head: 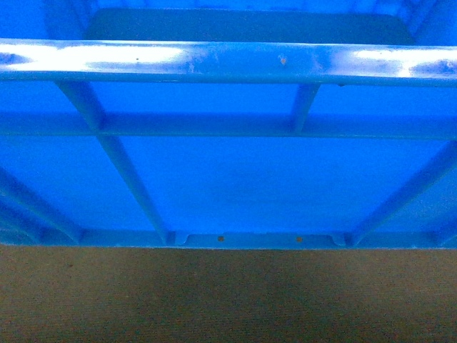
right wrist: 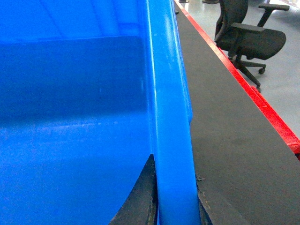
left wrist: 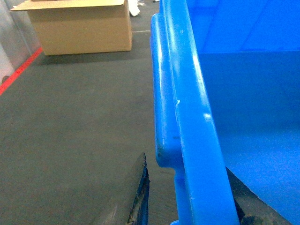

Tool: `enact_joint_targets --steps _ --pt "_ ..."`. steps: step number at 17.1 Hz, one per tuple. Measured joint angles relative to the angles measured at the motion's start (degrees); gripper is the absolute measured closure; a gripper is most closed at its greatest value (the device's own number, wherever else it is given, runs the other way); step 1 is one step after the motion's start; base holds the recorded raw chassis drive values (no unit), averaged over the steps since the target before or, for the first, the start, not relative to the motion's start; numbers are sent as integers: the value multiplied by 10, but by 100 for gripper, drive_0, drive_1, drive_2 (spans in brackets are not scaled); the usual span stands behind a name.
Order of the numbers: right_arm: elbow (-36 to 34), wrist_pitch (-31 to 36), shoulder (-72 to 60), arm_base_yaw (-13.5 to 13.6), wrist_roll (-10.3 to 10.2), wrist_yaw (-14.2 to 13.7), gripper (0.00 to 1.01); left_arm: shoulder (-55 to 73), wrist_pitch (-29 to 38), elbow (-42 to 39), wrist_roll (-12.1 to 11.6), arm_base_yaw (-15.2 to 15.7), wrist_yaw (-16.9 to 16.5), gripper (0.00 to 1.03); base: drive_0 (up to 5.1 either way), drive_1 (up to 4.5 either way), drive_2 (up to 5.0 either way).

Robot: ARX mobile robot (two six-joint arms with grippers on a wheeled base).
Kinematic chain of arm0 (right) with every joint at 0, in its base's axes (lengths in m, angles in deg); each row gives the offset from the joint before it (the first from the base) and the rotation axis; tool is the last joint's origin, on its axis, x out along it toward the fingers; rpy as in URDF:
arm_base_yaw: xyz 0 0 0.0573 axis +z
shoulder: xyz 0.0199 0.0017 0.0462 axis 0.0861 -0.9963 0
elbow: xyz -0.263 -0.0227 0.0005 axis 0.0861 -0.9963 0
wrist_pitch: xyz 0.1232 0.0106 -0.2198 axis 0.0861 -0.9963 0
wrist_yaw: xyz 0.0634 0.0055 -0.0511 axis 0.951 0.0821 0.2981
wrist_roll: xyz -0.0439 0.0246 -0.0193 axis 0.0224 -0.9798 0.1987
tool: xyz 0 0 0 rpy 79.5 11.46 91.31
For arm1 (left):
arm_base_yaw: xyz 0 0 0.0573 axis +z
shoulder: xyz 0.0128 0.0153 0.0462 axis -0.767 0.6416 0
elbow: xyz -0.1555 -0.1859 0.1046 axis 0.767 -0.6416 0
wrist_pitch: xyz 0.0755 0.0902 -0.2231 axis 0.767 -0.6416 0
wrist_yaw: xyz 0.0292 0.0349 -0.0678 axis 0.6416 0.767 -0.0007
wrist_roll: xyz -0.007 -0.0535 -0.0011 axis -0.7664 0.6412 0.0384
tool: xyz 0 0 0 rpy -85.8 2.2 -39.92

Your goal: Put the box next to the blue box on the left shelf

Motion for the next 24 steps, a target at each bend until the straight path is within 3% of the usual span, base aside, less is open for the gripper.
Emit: enact_joint_targets --steps 24 --pt "0 -2 0 0 0 -1 91 0 0 0 -2 0 2 71 -19 -19 -19"
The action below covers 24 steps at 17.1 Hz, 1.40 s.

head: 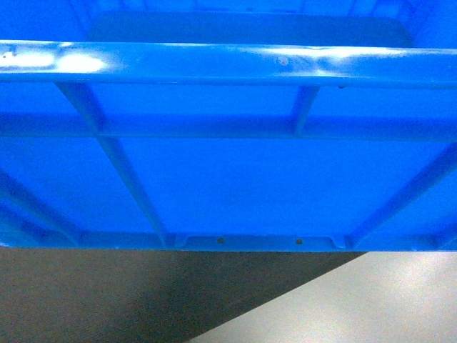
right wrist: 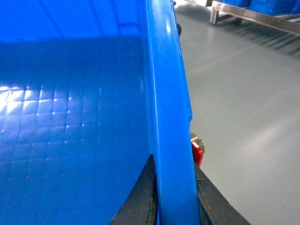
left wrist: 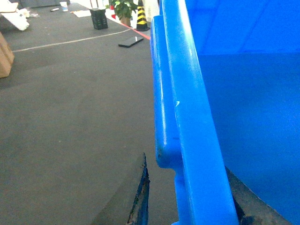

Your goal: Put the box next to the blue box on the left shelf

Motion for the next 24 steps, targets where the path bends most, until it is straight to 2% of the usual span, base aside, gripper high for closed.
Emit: enact_joint_targets --steps 24 --pt "0 0 0 0 0 0 91 0 0 0 0 0 0 71 -147 -147 -147"
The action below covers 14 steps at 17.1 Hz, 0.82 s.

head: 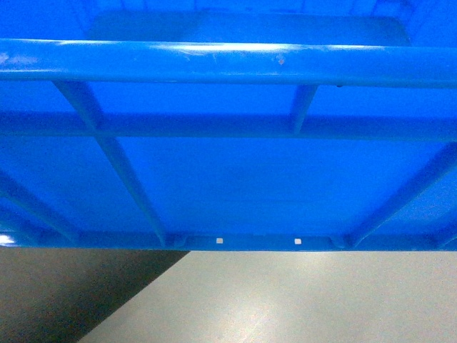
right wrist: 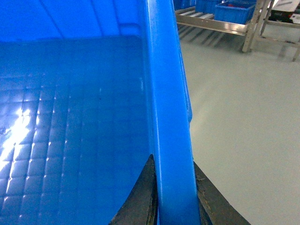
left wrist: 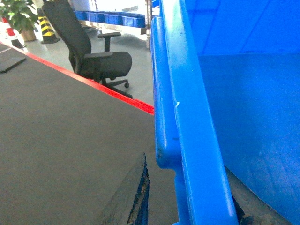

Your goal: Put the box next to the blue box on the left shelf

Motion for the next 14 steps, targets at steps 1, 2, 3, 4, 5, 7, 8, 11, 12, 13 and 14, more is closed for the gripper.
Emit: enact_joint_targets --steps 1,2,3,4,5,7,8,11,12,13,14 --pt "0 0 0 0 0 0 91 0 0 0 0 0 0 71 -153 -153 -153" --pt "0 0 0 0 0 0 91 0 0 0 0 0 0 71 -157 -157 -157" --pt "0 0 0 0 0 0 91 0 0 0 0 0 0 71 -152 -152 -152" --pt "0 0 0 0 0 0 91 0 0 0 0 -1 0 71 -140 -140 -140" --pt "0 -1 0 0 0 0 91 0 0 0 0 -1 0 71 -142 -142 -142" --pt "0 0 0 0 0 0 91 0 0 0 0 -1 0 71 -147 -147 -147" --pt "0 0 0 0 0 0 91 0 0 0 0 -1 0 71 -140 -140 -140" --pt "0 0 0 0 0 0 91 0 0 0 0 -1 0 71 -142 -142 -142" --pt "0 0 0 0 0 0 91 0 1 0 0 -1 0 71 -148 -148 -148" --pt "0 0 0 0 0 0 91 0 0 0 0 -1 0 71 -159 -159 -159" --pt "0 -1 0 0 0 0 91 0 0 0 0 -1 0 71 -154 -154 -154"
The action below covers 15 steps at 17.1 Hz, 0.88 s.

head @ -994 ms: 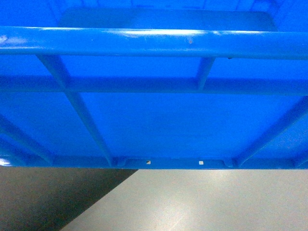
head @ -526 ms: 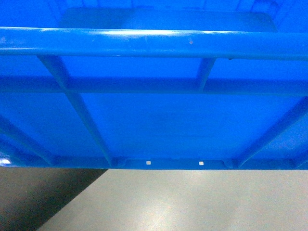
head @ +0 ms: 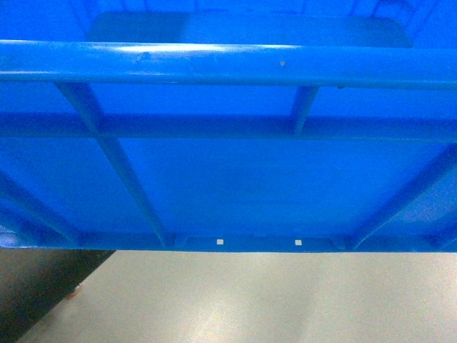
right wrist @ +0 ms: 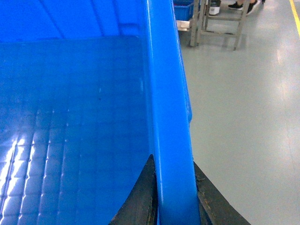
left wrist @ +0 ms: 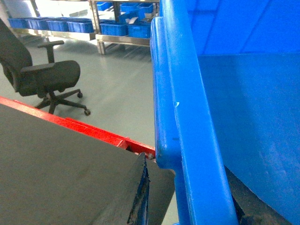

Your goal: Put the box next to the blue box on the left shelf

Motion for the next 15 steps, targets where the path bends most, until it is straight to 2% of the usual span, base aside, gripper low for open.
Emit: enact_joint_targets --steps 15 --pt "0 0 0 0 0 0 91 0 1 0 0 0 0 71 -146 -146 -146"
